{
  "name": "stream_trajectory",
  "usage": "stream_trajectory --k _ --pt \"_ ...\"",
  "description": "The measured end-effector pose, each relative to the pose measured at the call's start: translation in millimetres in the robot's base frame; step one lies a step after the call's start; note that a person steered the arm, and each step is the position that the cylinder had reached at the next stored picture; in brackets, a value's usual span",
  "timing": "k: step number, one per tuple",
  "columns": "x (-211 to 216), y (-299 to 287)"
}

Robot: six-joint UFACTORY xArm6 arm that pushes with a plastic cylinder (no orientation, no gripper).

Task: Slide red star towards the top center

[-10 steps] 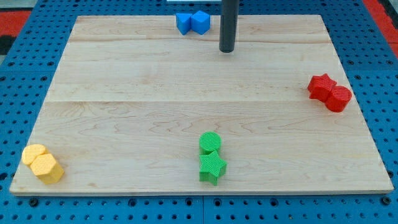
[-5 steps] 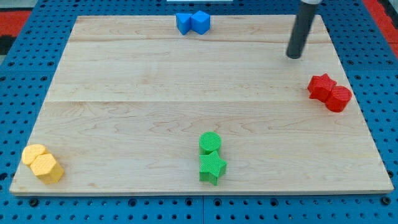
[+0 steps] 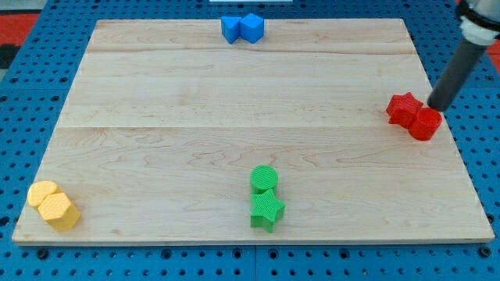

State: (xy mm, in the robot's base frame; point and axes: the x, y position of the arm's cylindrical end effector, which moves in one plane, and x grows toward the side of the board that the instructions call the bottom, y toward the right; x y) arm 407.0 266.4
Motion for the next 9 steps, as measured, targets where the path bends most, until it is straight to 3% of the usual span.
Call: stream_trajectory --k 3,6,9 --pt "8 -137" --pt "30 -114" --pt "102 -91"
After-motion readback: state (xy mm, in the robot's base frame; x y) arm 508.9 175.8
